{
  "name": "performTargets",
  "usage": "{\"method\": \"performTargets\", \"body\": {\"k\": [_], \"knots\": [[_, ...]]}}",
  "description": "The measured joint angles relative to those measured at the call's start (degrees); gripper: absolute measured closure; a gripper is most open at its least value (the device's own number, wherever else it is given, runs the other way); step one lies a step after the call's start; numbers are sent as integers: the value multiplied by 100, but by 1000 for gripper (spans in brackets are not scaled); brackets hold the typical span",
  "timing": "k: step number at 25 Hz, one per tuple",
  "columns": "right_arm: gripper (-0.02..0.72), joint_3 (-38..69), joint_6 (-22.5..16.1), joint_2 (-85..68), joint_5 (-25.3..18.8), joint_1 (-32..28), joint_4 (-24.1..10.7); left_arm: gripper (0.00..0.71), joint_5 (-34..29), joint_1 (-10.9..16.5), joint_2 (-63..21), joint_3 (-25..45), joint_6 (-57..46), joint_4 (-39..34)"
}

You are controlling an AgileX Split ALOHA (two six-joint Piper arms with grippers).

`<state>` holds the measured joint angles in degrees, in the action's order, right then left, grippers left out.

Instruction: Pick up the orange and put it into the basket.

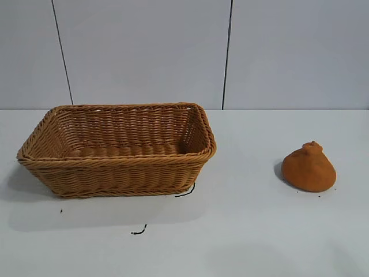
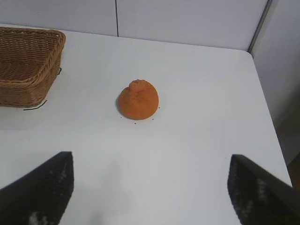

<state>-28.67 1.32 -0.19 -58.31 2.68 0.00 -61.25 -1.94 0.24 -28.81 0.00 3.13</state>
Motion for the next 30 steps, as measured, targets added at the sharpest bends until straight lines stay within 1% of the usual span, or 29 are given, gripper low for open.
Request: {"method": "performTargets", "body": {"k": [4, 7, 9, 11, 15, 19, 27, 30], "knots": [[69, 0, 0, 0, 11, 0, 0, 71, 0, 0, 0, 0, 0, 0], [69, -96, 0, 22, 226, 0, 0, 71, 0, 0, 0, 0, 0, 0], [69, -244, -12, 238, 335, 0, 0, 71, 0, 0, 0, 0, 0, 0], [69, -413, -85, 693, 348, 0, 0, 71, 0, 0, 0, 0, 0, 0], [69, -940, -322, 2138, 327, 0, 0, 71, 0, 0, 0, 0, 0, 0], [69, -1659, -454, 3694, 327, 0, 35, 71, 0, 0, 0, 0, 0, 0], [69, -3238, -506, 6640, 332, 0, 95, 71, 0, 0, 0, 0, 0, 0], [69, -3844, -508, 7744, 237, 0, 163, 71, 0, 0, 0, 0, 0, 0]]}}
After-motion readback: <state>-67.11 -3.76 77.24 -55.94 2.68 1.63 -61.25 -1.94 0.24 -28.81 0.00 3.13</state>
